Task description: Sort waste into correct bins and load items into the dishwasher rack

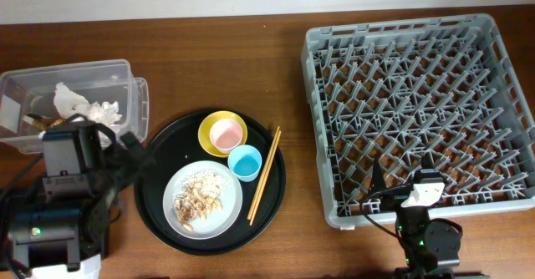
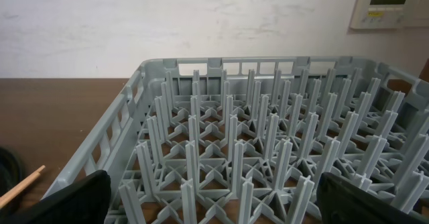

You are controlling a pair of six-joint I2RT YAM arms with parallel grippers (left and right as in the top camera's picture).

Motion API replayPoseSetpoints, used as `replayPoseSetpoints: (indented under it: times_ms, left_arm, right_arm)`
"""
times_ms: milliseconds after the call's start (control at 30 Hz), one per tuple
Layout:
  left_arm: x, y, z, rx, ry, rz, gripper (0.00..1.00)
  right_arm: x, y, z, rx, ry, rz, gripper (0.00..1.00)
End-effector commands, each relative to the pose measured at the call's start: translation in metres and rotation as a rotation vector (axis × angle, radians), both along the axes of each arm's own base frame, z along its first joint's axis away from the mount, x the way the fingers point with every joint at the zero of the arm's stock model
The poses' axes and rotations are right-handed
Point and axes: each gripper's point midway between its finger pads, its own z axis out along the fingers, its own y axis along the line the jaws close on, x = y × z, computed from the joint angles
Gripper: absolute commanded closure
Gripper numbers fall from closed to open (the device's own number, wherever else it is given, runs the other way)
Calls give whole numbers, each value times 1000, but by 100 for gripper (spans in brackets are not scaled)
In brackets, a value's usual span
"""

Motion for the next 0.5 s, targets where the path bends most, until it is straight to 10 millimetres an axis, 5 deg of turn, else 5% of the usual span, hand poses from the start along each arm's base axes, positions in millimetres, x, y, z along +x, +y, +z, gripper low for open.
replayPoseSetpoints:
  times_ms: [0, 100, 167, 233, 333, 467]
  left_arm:
    - [-13, 37, 6, 61, -14, 254, 1]
    - [-26, 36, -2, 64, 50, 252, 1]
    - [-34, 33, -8, 55, 92, 245, 1]
    - [-33, 31, -8, 42, 90, 237, 1]
    - [-32, 31, -8, 42, 89, 237, 1]
    - [-33, 31, -8, 42, 90, 237, 1]
  right_arm:
    - [0, -3, -3, -7, 6, -12, 1]
    - [0, 4, -3, -2, 3, 28, 2]
    - [-11, 58, 10, 230, -6, 339, 2]
    - [-49, 118, 17, 584, 165, 724, 2]
    - [-53, 120, 42, 878, 207, 746, 2]
    - [-82, 126, 110, 904, 11, 944, 2]
